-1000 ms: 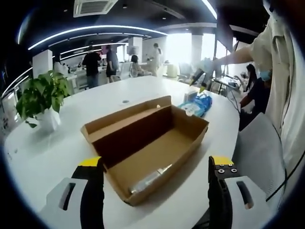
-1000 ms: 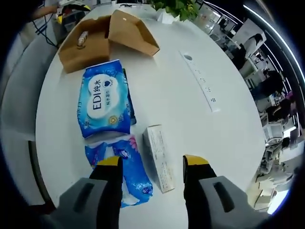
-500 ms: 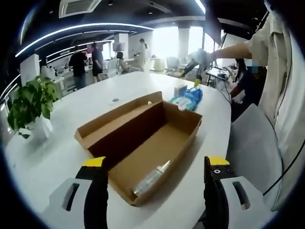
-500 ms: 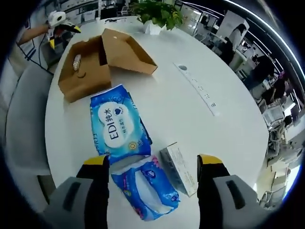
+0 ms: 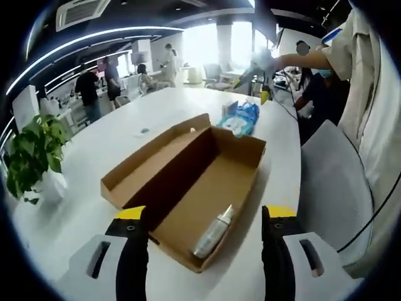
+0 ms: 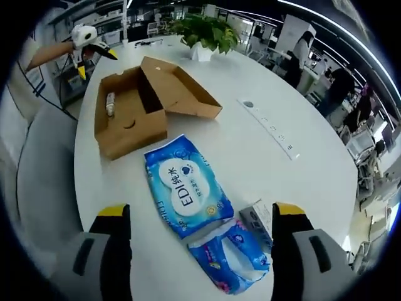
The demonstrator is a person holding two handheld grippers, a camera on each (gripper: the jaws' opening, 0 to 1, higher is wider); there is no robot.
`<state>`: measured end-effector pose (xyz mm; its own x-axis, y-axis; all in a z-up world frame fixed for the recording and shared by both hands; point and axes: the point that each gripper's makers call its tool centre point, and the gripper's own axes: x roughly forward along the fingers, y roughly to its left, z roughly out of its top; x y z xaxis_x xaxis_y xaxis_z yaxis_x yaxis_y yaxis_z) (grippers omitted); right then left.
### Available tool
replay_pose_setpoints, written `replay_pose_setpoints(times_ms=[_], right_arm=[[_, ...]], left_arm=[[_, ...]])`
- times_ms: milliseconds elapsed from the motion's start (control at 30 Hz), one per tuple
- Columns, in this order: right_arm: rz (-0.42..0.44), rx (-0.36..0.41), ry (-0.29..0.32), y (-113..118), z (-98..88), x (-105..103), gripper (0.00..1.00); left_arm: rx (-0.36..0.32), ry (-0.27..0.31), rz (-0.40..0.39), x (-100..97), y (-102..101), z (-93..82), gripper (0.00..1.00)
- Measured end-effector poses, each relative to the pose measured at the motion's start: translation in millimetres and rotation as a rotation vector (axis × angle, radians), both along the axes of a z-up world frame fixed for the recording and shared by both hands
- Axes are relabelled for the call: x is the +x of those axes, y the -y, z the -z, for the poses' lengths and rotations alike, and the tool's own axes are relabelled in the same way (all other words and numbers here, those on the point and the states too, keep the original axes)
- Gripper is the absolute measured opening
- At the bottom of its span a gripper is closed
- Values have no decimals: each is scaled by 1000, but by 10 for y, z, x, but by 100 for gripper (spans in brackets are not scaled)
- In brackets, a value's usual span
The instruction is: Operate the shoe box by opening the lid, removing the specified soft item, and placing it in the target area until the item is outside and the box remains undamaged.
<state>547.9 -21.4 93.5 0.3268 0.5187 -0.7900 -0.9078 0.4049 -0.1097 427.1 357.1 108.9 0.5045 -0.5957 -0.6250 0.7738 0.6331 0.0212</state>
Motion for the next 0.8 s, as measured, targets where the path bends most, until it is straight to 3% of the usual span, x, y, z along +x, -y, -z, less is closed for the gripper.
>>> replay_pose_setpoints(times_ms=[233,500,800], right_arm=[[59,91,6,-106,-114,-169,96],[153,188,11,-156,-231,-275,96],[214,242,22,-129,-249,-434,96]], left_arm=[[30,-24,44,65,34,67,72],[76,-42,98,152,64,123,70],[121,-65,155,246,100,193,68]])
